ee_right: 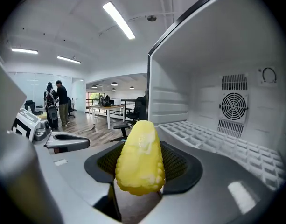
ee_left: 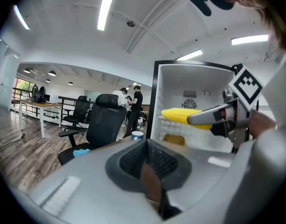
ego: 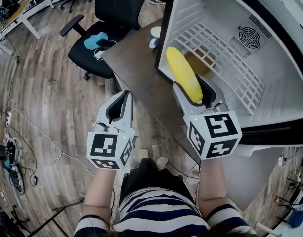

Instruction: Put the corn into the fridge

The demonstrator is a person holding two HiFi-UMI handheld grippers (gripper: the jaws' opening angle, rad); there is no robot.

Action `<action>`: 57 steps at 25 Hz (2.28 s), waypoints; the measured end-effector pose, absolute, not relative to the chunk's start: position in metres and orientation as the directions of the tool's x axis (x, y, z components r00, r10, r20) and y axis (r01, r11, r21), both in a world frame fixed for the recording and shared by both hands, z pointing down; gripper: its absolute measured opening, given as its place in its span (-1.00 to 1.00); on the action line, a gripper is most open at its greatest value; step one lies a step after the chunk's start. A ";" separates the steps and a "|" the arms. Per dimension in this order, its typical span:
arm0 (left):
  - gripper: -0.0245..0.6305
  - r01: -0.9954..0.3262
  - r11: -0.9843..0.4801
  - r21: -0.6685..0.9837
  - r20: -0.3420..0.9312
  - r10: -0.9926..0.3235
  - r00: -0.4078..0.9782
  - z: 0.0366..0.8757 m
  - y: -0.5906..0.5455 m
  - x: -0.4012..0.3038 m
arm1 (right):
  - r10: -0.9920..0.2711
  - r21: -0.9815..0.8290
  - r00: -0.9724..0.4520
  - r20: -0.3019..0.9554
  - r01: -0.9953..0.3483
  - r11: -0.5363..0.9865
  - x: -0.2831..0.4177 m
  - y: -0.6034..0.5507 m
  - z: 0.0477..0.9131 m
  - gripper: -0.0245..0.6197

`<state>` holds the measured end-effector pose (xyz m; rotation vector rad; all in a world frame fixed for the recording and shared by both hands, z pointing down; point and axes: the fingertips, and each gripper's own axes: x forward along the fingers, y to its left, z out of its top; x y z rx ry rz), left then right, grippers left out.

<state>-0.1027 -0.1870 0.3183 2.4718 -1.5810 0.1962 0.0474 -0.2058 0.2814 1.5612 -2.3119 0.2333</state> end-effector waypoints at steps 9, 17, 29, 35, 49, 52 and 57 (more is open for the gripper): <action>-0.93 -0.891 -0.444 0.096 0.186 -0.872 0.454 0.301 -0.194 -0.085 | -0.916 0.095 -0.240 0.320 -0.954 0.283 0.088 -0.221 0.255 -0.15; -0.93 -0.888 -0.447 0.103 0.187 -0.869 0.459 0.306 -0.207 -0.081 | -0.942 0.132 -0.146 0.303 -0.972 0.193 0.125 -0.248 0.250 -0.15; -0.93 -0.887 -0.445 0.124 0.192 -0.866 0.462 0.317 -0.232 -0.080 | -0.962 0.216 -0.070 0.264 -0.968 0.130 0.144 -0.284 0.240 -0.15; -0.93 -0.885 -0.447 0.131 0.198 -0.863 0.465 0.324 -0.241 -0.075 | -0.961 0.251 -0.042 0.274 -0.961 0.114 0.153 -0.298 0.246 -0.15; -0.93 -0.880 -0.456 0.134 0.216 -0.853 0.475 0.339 -0.252 -0.068 | -0.931 0.322 -0.024 0.363 -0.935 0.150 0.159 -0.308 0.261 -0.15; -0.93 -0.878 -0.460 0.133 0.215 -0.851 0.478 0.340 -0.252 -0.067 | -0.920 0.350 -0.012 0.393 -0.923 0.161 0.160 -0.308 0.265 -0.15; -0.93 -0.875 -0.466 0.132 0.215 -0.848 0.484 0.340 -0.252 -0.066 | -0.905 0.374 0.004 0.426 -0.911 0.173 0.161 -0.309 0.270 -0.15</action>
